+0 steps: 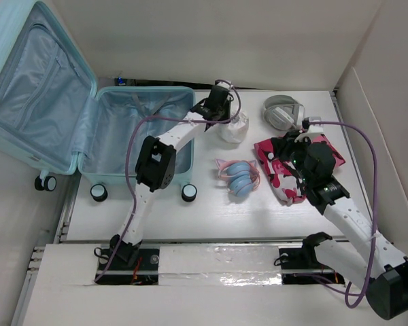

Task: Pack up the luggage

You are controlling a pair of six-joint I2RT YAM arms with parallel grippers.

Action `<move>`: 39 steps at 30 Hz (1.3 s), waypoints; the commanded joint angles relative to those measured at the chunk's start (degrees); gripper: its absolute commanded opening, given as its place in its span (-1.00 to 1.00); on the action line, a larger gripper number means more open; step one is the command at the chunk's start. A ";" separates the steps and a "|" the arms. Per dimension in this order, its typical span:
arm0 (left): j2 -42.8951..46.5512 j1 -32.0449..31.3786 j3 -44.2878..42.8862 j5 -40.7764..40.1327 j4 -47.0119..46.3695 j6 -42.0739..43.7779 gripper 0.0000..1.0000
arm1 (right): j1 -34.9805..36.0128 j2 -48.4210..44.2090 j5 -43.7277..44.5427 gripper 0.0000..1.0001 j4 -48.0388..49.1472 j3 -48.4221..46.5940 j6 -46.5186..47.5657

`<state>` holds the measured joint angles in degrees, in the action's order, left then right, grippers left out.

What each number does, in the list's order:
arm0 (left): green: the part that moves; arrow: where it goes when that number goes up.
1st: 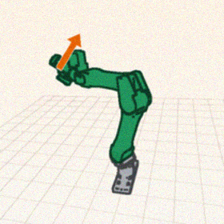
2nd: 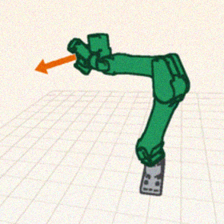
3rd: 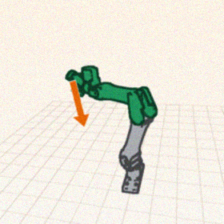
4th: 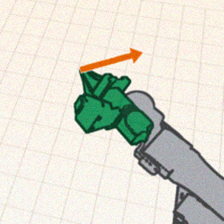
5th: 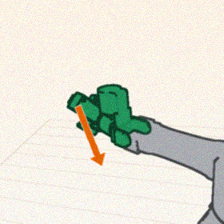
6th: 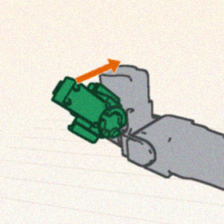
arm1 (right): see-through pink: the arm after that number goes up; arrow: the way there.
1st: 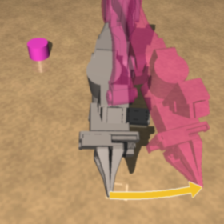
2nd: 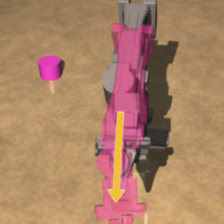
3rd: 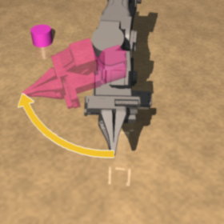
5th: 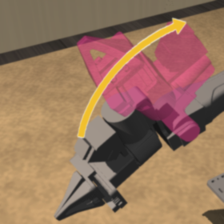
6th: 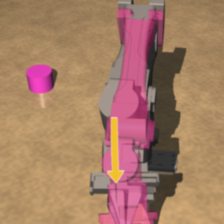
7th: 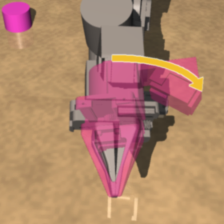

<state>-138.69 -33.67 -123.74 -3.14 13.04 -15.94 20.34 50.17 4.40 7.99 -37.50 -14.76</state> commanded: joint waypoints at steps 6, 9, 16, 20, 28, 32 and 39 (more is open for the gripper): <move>25.19 5.52 9.37 -0.45 -9.60 -3.73 -0.96 | -0.12 -0.07 -1.94 -0.25 2.56 -1.09 0.61; 30.65 10.27 14.47 -3.27 -9.61 -6.01 -0.96 | -0.12 -0.07 -2.56 -0.25 2.73 -1.09 0.44; 40.08 27.50 33.12 -0.56 -15.41 -14.37 -0.90 | -0.12 -1.30 -3.53 -0.22 2.12 -1.35 0.44; 38.94 32.34 35.41 -3.53 -13.13 -13.50 -0.90 | -0.12 -2.09 -3.70 -0.22 2.12 -1.27 0.35; 36.74 34.99 37.44 -16.61 -9.01 -9.55 -0.86 | -0.12 -2.18 -3.26 -0.22 0.98 -1.88 0.35; 35.34 34.99 36.56 -20.41 -8.47 -8.05 -0.68 | -0.12 -2.18 -3.00 -0.22 0.89 -1.79 0.44; 33.83 34.99 35.59 -19.81 -8.29 -7.43 0.55 | -0.12 -1.66 -2.03 -0.22 0.71 -1.97 0.61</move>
<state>-105.34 1.23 -85.69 -21.63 6.02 -23.99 20.34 48.77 1.52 7.70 -37.50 -14.79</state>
